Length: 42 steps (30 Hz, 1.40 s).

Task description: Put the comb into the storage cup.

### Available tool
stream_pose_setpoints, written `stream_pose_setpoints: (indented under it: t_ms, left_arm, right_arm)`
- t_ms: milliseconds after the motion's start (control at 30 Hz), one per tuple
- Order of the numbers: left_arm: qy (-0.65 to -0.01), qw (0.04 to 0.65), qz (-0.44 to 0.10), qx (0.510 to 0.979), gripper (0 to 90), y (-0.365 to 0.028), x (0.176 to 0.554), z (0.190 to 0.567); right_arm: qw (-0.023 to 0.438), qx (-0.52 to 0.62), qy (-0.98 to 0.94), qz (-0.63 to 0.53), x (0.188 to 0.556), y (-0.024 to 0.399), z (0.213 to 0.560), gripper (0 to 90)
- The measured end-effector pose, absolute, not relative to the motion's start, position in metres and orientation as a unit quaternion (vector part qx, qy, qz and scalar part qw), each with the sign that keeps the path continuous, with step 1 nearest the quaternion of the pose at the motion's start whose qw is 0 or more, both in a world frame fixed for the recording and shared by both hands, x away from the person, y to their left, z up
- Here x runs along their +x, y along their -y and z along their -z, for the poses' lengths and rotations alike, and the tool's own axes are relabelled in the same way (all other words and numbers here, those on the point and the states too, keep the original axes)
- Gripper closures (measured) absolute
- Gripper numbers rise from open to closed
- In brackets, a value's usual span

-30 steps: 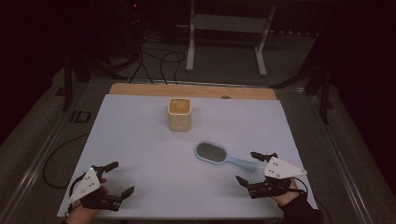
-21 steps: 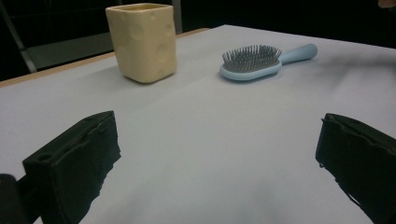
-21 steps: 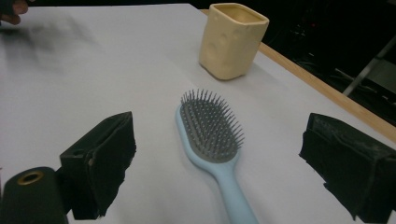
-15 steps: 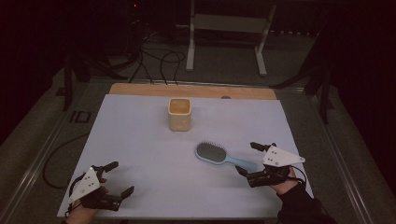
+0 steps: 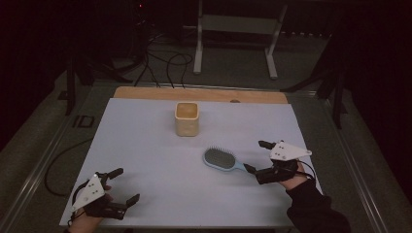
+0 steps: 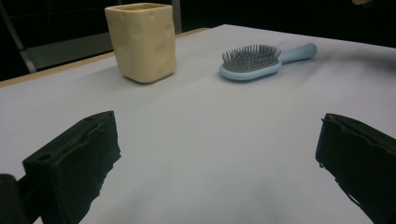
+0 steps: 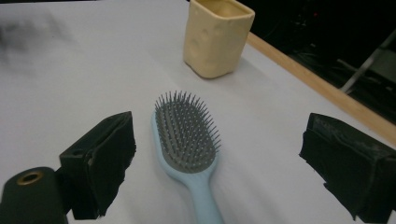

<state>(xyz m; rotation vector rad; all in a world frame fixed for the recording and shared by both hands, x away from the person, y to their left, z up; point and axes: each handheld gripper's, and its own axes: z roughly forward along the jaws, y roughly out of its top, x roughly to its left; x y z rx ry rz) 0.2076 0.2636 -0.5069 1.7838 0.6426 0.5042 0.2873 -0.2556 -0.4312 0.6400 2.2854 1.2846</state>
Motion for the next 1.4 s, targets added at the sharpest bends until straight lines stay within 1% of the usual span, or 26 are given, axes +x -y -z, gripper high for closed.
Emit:
stream_pose_setpoints:
  t_ms: [433, 467, 600, 633, 700, 733, 833, 867, 967, 1033, 1067, 1100, 1200, 1233, 1300, 1333, 1367, 1400]
  left_arm:
    - [-0.273, 0.556, -0.211, 0.756, 0.0, -0.263, 0.208, 0.507]
    - [-0.272, 0.554, -0.213, 0.757, 0.0, -0.263, 0.208, 0.507]
    - [-0.273, 0.555, -0.212, 0.757, 0.0, -0.263, 0.209, 0.508]
    - [-0.272, 0.555, -0.212, 0.757, 0.0, -0.263, 0.209, 0.508]
    - [-0.272, 0.555, -0.212, 0.757, 0.0, -0.263, 0.209, 0.507]
    - [-0.273, 0.556, -0.212, 0.756, 0.0, -0.263, 0.209, 0.507]
    - [-0.273, 0.555, -0.213, 0.757, 0.0, -0.263, 0.208, 0.508]
    - [-0.273, 0.555, -0.212, 0.756, 0.0, -0.263, 0.209, 0.508]
    - [-0.274, 0.555, -0.211, 0.757, 0.0, -0.263, 0.209, 0.508]
    - [-0.272, 0.554, -0.212, 0.758, 0.0, -0.263, 0.209, 0.508]
    - [-0.272, 0.555, -0.212, 0.757, 0.0, -0.263, 0.209, 0.508]
    - [-0.272, 0.556, -0.212, 0.756, 0.0, -0.263, 0.209, 0.508]
    - [-0.273, 0.555, -0.212, 0.757, 0.0, -0.263, 0.209, 0.508]
    - [-0.273, 0.555, -0.212, 0.757, 0.0, -0.263, 0.209, 0.508]
    - [-0.273, 0.556, -0.212, 0.756, 0.0, -0.263, 0.209, 0.508]
    - [-0.275, 0.555, -0.211, 0.756, 0.0, -0.263, 0.209, 0.508]
    - [-0.275, 0.554, -0.212, 0.757, 0.0, -0.263, 0.209, 0.508]
    - [-0.274, 0.554, -0.214, 0.757, 0.0, -0.263, 0.209, 0.508]
  right_arm:
    - [0.207, 0.267, -0.822, -0.459, 0.303, 0.263, 0.448, 9.4]
    - [0.203, 0.271, -0.824, -0.453, 0.306, 0.266, 0.454, 12.5]
    - [0.188, 0.275, -0.828, -0.451, 0.309, 0.269, 0.460, 13.7]
    - [0.181, 0.277, -0.832, -0.446, 0.310, 0.271, 0.465, 17.9]
    - [0.177, 0.277, -0.835, -0.442, 0.312, 0.272, 0.469, 18.9]
    - [0.174, 0.280, -0.836, -0.438, 0.313, 0.273, 0.471, 21.1]
    - [0.177, 0.284, -0.836, -0.435, 0.314, 0.273, 0.474, 23.3]
    - [0.176, 0.286, -0.837, -0.432, 0.315, 0.273, 0.476, 25.6]
    - [0.181, 0.289, -0.839, -0.424, 0.316, 0.274, 0.480, 36.4]
    - [0.180, 0.290, -0.845, -0.412, 0.317, 0.274, 0.485, 48.4]
    - [0.180, 0.290, -0.845, -0.412, 0.317, 0.274, 0.485, 48.4]
    - [0.179, 0.290, -0.847, -0.407, 0.318, 0.274, 0.486, 50.7]
    - [0.180, 0.293, -0.851, -0.397, 0.320, 0.275, 0.489, 59.2]
    - [0.180, 0.296, -0.852, -0.392, 0.322, 0.275, 0.490, 63.8]
    - [0.181, 0.299, -0.855, -0.384, 0.324, 0.275, 0.492, 67.5]
    - [0.181, 0.299, -0.855, -0.384, 0.324, 0.275, 0.492, 67.5]
    - [0.178, 0.300, -0.857, -0.381, 0.326, 0.276, 0.493, 71.5]
    - [0.178, 0.300, -0.857, -0.381, 0.326, 0.276, 0.493, 71.5]
